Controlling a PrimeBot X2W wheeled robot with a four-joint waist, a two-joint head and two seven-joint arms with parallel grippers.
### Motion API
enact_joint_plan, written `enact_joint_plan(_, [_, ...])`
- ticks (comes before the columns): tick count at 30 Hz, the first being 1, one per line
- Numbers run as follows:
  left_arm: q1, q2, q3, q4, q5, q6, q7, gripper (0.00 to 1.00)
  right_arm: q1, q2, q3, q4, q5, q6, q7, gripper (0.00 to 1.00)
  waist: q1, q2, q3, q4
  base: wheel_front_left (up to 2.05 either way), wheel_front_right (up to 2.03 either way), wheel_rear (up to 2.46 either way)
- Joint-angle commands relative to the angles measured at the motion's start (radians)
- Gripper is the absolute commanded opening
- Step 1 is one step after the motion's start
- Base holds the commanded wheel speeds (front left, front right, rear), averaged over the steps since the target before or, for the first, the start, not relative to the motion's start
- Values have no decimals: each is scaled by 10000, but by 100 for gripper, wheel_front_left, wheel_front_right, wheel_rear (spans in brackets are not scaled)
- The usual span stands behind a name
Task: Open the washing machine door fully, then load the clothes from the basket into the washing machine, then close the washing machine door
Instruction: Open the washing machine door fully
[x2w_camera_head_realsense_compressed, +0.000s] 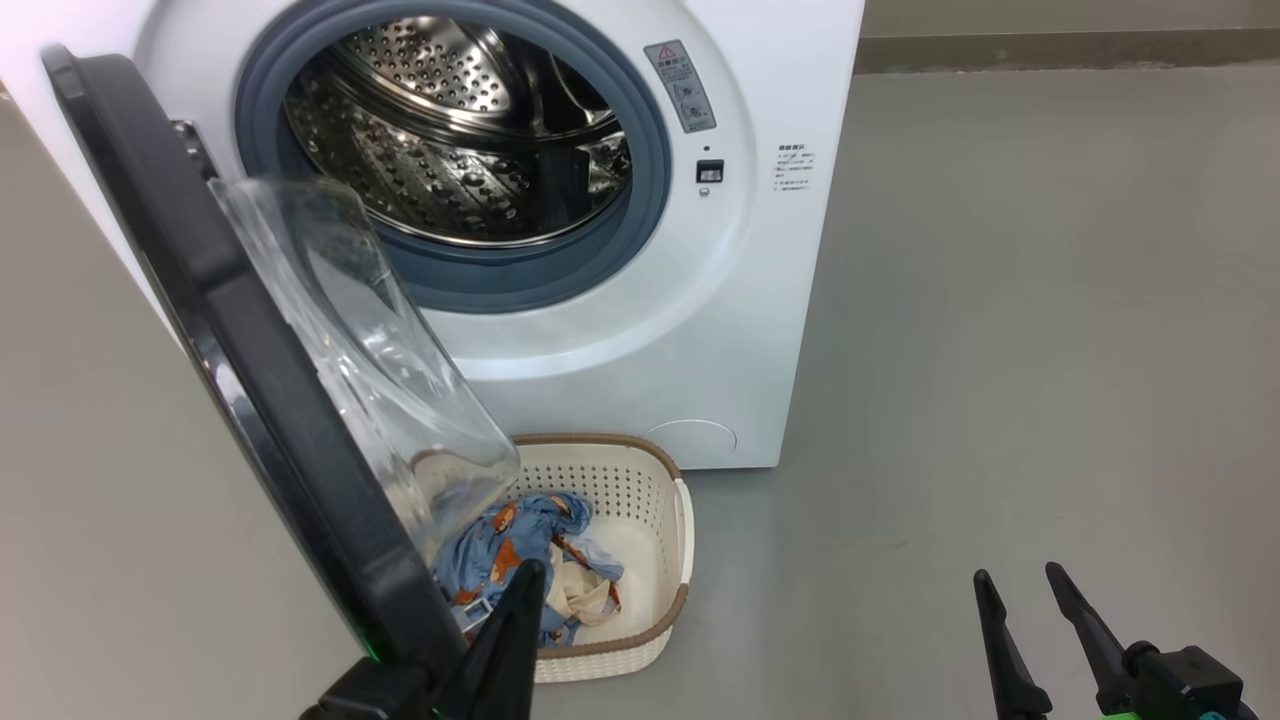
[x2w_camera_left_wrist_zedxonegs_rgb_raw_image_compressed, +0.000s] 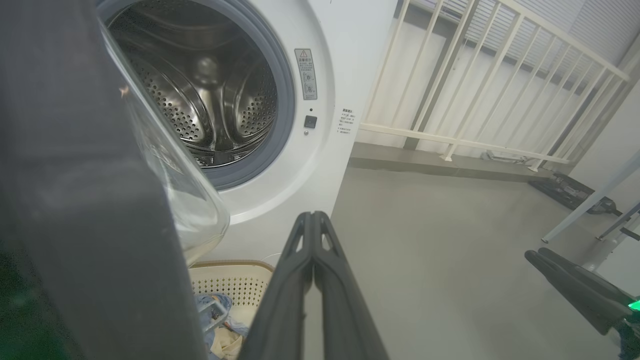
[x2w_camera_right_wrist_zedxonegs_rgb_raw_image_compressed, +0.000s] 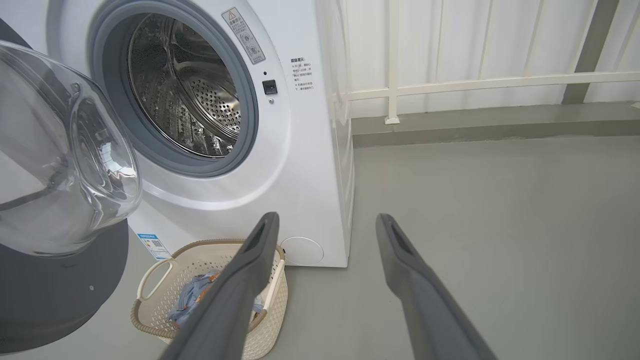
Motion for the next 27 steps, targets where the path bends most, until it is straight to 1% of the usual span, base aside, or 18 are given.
enact_joint_plan(1, [-256,10,339,-86,64,147,-46,0,-157,-56,259,-197,125,63,-120,100,0,0,15,33,0,0,0])
enact_joint_plan(8, [-407,9,550,400,216,717,-162,0,-132,-19,165,-222,113,63,-120,100,0,0,130,284,0,0,0])
enact_joint_plan(17, [-559,8,687,760,169,1355,-370,0,-141,34,119,-179,116,63,-120,100,0,0,233,929,0,0,0])
enact_joint_plan(20, [-597,8,675,754,154,1472,-376,0,-151,45,141,-156,117,63,-120,100,0,0,276,1239,0,0,0])
enact_joint_plan(21, [-597,8,675,754,154,1472,-376,0,-151,45,141,-156,117,63,-120,100,0,0,276,1239,0,0,0])
enact_joint_plan(27, [-679,13,746,676,160,1624,-376,0,-210,69,200,-75,145,63,-120,100,0,0,380,1982,0,0,0])
